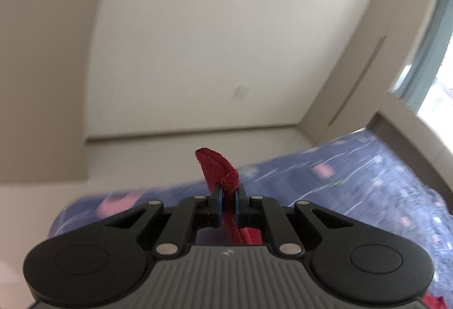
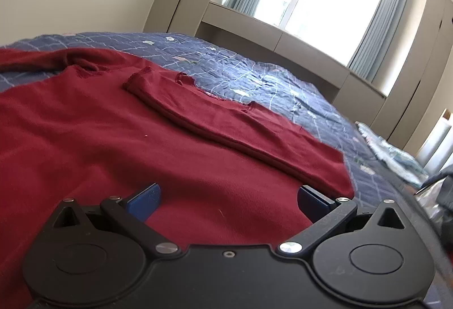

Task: Fold small clothes
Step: 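Lift the cuff with the left tool and fold the sleeve across the body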

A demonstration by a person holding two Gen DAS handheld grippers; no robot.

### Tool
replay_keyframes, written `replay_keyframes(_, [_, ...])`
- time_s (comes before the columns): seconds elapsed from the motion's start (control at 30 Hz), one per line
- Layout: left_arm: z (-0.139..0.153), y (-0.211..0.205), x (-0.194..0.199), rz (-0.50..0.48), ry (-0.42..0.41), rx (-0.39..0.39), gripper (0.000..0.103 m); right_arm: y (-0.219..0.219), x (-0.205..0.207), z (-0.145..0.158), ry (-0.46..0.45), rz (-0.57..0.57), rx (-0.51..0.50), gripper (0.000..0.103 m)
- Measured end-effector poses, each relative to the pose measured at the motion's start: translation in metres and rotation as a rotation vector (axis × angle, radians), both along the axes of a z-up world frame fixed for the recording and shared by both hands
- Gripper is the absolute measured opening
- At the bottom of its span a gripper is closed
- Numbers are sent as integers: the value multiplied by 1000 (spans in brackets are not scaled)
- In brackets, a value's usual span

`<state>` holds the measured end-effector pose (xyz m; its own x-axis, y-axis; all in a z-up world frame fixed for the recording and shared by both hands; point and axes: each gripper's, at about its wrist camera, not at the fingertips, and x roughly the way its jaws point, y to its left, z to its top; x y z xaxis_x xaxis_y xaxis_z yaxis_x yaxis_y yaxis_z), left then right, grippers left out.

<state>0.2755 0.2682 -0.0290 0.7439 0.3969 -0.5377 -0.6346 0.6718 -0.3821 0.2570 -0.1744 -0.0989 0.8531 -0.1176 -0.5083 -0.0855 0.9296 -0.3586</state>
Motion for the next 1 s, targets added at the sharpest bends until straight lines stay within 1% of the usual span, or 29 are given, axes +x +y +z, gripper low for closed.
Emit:
replay_keyframes(0.17, [63,-37,46,-127,-124,120,7,-9,3,1,24,1,75,103])
replay_keyframes(0.27, [103,-72,74,-238,-217,187,7,-16,6,2,41,1,127,103])
replay_keyframes(0.37, [137,-120,98,-381,-294,260,7,-24,7,2,59,2,182,103])
replay_keyframes(0.43, [150,-152,111,-478,-312,301,7,-30,9,3,72,1,227,103])
replay_keyframes(0.5, [155,-189,124,-583,-309,331,7,-36,11,3,83,-1,274,103])
replay_keyframes(0.57, [153,-223,135,-672,-303,353,7,-41,11,4,87,-4,312,103])
replay_keyframes(0.67, [138,-271,146,-788,-290,366,8,-48,8,5,75,-20,362,103])
replay_keyframes(0.77, [110,-313,158,-891,-263,347,8,-57,3,7,68,-68,415,103])
replay_keyframes(0.83, [87,-340,162,-954,-229,357,8,-68,1,7,70,-108,468,103])
replay_keyframes(0.9, [63,-362,164,-1016,-193,360,8,-80,-3,7,67,-133,540,103])
replay_keyframes(1.0, [27,-391,166,-1103,-127,366,8,-101,-10,6,42,-146,680,103])
